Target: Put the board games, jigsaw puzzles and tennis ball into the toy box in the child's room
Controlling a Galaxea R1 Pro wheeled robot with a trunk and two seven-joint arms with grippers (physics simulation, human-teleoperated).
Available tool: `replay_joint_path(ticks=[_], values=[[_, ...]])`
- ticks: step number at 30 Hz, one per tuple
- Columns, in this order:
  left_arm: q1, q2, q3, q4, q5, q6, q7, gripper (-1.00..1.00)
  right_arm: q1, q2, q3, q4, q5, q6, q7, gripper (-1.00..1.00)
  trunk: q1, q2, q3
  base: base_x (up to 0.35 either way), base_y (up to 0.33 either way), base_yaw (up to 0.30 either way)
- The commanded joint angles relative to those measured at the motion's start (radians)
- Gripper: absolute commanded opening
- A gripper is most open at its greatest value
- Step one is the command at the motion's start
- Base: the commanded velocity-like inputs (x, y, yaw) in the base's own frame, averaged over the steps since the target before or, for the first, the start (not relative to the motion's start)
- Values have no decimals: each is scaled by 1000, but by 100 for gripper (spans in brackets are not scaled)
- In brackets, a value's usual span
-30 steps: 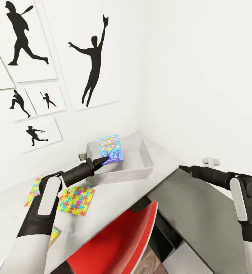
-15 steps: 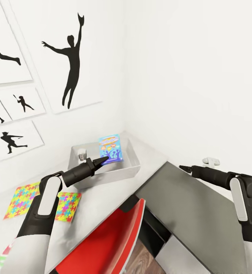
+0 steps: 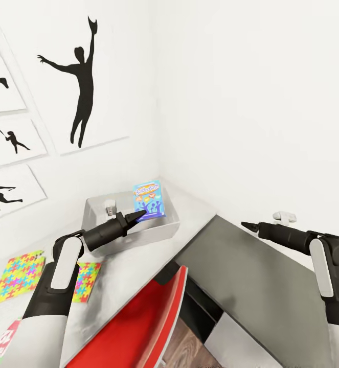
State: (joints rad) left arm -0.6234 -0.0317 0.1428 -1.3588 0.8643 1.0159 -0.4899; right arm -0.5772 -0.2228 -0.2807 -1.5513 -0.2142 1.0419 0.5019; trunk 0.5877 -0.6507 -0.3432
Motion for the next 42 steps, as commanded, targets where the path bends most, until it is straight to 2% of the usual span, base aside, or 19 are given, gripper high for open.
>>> replay_joint_path(ticks=[1,11,39,40,41,42], values=[[-1,-1,3,0,-5,6,-8,-100,-1,0,-1,0,1,5,4,100,0,-1,-1,0,0,-233],[-1,0,5,0,-6,6,-8,-100,7,0,0,-27,1,5,4,100,0,-1,-1,0,0,-148],[-1,1,20,0,-8,6,-8,-100,13,1,2,-42,-5,5,4,100,0,-1,-1,0,0,-34],[-2,1,20,0,-8,6,-8,-100,13,1,2,-42,-5,5,4,100,0,-1,-1,0,0,-49],[-43,2,24,6,-10,8,20,-100,13,3,3,-43,-5,5,4,100,0,-1,-1,0,0,-16],[-58,2,30,8,-10,8,33,-100,13,3,4,-43,-5,5,4,100,0,-1,-1,0,0,-13]])
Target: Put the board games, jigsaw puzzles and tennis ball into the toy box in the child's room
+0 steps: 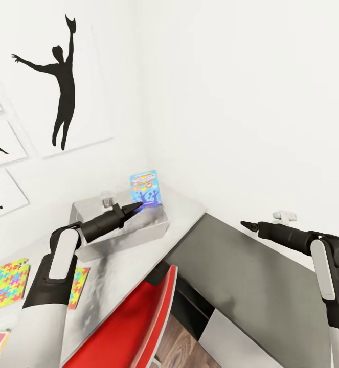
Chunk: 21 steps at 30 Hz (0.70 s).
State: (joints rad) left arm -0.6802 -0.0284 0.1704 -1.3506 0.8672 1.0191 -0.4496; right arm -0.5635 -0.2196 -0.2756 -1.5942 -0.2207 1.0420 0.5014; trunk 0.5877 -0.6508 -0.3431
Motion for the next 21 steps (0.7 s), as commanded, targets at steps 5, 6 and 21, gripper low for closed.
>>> replay_joint_path(ticks=[5,6,21], values=[[-218,9,84,189,-15,6,170,-100,2,-2,-4,-8,-51,5,4,100,0,-1,-1,0,0,-4],[-227,13,85,202,-15,5,173,-100,5,-2,-4,-8,-56,5,4,100,0,-1,-1,0,0,0],[-276,74,91,263,-24,1,202,-100,16,9,-3,-1,-72,5,3,100,0,-1,-1,0,0,0]])
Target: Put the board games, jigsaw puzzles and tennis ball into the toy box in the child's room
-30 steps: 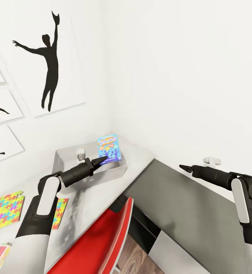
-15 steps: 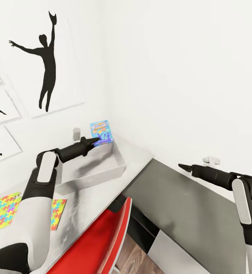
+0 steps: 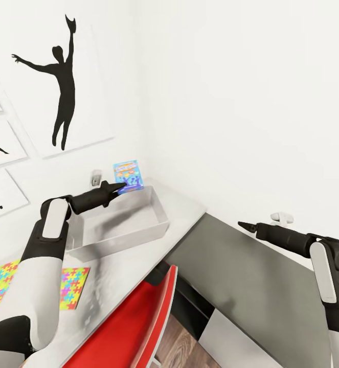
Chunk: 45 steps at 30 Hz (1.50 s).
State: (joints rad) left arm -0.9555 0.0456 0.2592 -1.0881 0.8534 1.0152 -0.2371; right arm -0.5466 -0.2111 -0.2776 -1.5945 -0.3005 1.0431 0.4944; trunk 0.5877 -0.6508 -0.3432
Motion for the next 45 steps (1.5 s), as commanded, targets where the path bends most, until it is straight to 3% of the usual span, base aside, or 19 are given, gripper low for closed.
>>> replay_joint_path(ticks=[1,37,45], values=[[-1,1,2,0,-10,4,-10,-100,-1,0,-1,0,8,4,10,100,0,-1,-1,0,0,0],[-1,1,2,0,-10,4,-11,-100,-1,0,-1,0,8,4,10,100,0,-1,-1,0,0,0],[12,11,-3,40,-9,2,6,-100,36,12,-11,-12,-1,4,10,100,0,-1,-2,0,0,0]])
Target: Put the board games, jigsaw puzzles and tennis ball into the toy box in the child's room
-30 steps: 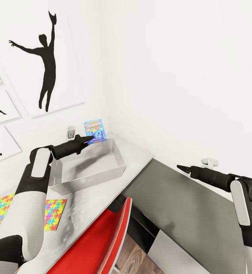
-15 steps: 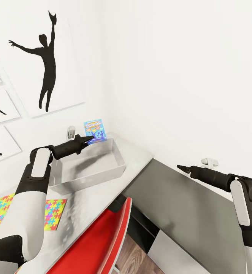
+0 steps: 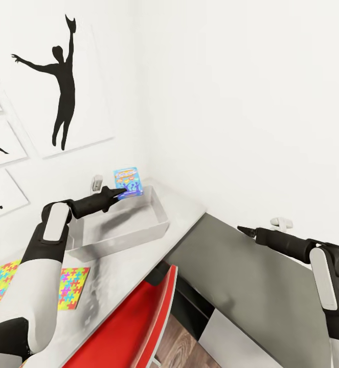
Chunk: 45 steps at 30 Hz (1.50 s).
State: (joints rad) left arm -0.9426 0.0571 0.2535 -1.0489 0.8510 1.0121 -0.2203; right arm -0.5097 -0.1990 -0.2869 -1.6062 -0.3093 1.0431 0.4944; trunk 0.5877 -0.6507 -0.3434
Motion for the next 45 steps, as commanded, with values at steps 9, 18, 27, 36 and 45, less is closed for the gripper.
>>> replay_joint_path(ticks=[9,18,27,36,45], values=[[0,2,0,40,-7,4,-5,-100,10,3,-5,-5,-10,4,10,100,0,-1,-8,0,0,0],[-10,3,-4,75,-7,2,-4,-100,12,4,-6,-6,-18,4,10,100,0,-1,-21,0,0,0],[-20,2,-6,94,-7,-9,-4,-100,13,4,-6,-6,-20,4,10,100,0,-1,-36,0,0,0],[-35,1,-6,115,-7,-14,-4,-100,13,4,-6,-6,-20,4,10,100,0,-1,-50,0,0,0],[-52,1,-6,142,-7,-16,-4,-100,13,4,-6,-6,-20,4,10,100,0,-1,-65,0,0,0]])
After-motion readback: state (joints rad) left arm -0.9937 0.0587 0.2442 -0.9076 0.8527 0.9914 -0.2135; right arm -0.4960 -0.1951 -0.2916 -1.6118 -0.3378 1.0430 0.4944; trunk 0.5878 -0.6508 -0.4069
